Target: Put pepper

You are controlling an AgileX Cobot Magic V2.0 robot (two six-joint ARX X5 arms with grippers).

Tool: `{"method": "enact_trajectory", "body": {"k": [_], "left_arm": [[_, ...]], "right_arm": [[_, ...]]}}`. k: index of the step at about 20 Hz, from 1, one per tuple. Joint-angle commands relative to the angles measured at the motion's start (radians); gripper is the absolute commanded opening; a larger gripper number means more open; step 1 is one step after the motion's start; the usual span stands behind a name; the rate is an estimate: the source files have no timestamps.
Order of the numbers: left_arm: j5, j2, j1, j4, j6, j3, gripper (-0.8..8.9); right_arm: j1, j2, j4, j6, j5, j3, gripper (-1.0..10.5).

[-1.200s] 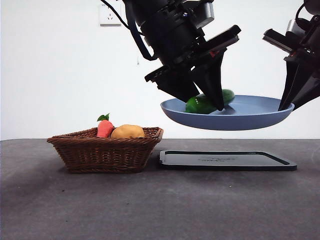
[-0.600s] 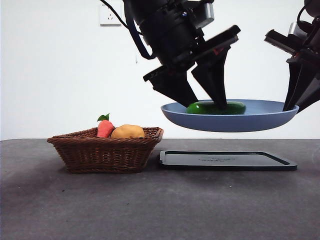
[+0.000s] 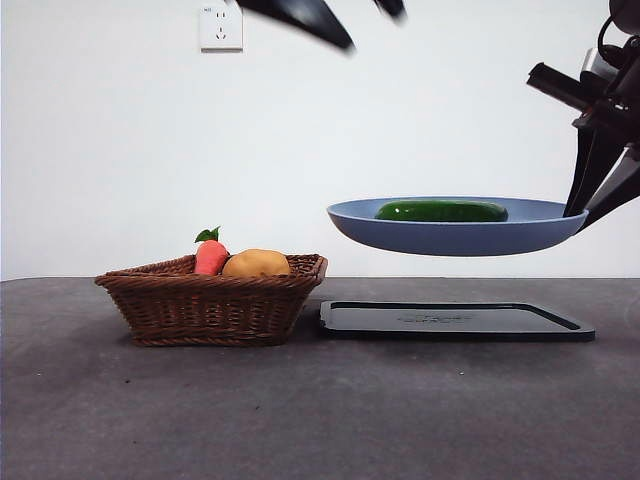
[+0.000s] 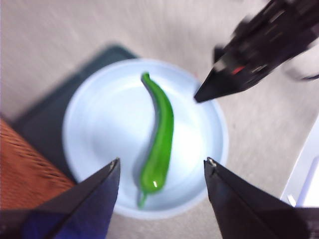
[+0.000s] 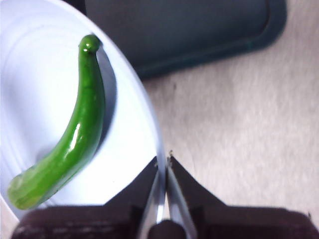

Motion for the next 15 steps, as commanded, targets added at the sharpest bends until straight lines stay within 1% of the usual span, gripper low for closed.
{"method": "enact_trajectory", "body": {"k": [1,7,11,15], "left_arm": [[-0.005,-0.069,0.010,-0.016,0.037,0.020,2.98],[-0.028,-0.254,0.022,-0.078,0.039,0.020,2.98],[-0.028,-0.317,0.022,-0.083,0.037,0.020,2.98],[-0.028,-0.335,0.022,-0.084,0.035,0.020,2.98]], "right_arm": [[-0.023,0.057,0.023,0.035,-0.003,0.039,0.1],[-0.072,0.251,0.048,0.032,-0.003,0.186,0.1],[-0.088,0.388,0.085,0.030,-0.007,0.283,0.1],[-0.088,0.486,0.138,0.030,-0.008,0.329,0.1]]}}
